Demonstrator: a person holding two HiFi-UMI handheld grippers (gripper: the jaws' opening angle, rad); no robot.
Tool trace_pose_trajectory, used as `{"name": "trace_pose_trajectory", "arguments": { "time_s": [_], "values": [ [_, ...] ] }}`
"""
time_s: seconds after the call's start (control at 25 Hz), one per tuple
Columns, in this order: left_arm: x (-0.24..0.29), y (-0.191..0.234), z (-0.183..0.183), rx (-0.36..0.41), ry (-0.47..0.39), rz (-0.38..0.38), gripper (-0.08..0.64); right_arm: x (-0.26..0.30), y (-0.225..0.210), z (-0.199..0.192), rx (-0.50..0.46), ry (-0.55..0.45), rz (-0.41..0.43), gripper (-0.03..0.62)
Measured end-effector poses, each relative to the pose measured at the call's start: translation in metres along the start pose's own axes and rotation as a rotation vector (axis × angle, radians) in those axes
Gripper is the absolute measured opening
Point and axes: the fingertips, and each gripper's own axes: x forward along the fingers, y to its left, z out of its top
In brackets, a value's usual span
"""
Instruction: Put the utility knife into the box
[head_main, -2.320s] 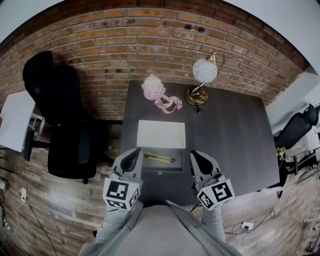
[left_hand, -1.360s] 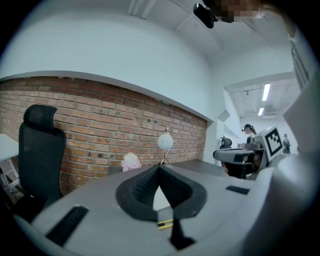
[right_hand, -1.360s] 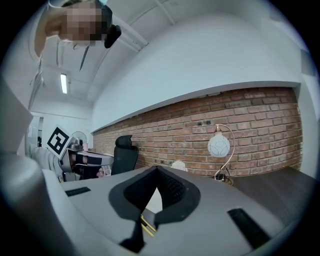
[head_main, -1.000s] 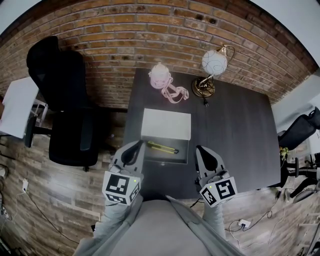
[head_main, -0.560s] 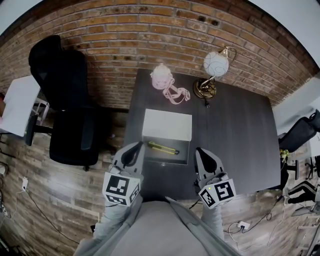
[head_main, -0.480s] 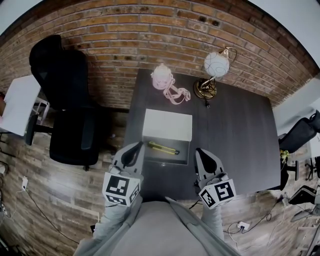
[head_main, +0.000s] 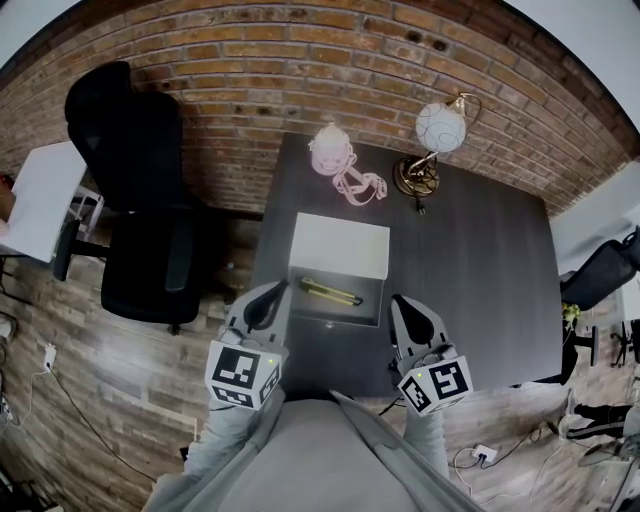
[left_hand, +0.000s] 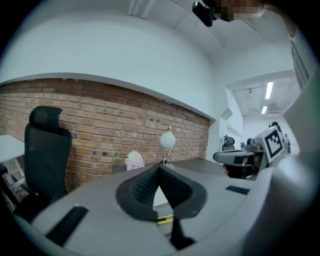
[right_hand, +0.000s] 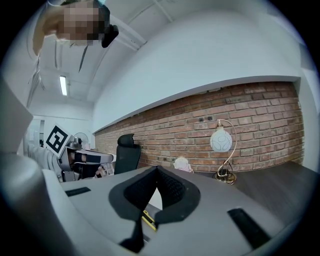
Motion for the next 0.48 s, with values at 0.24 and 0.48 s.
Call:
{"name": "trace_pose_trajectory", "arguments": {
  "time_s": [0.24, 0.48],
  "values": [
    [-0.0034, 0.0008, -0.0008, 0.004, 0.002, 0.011, 0.02, 0.0025, 0.0017, -0.0013, -0.001, 0.003, 0.018, 0.017],
    [-0.0082, 0.0044, -0.0034, 0.001, 0.008, 0.026, 0.02, 0.0045, 0.0044, -0.0029, 0.007, 0.001, 0.025, 0.017]
  ]
}}
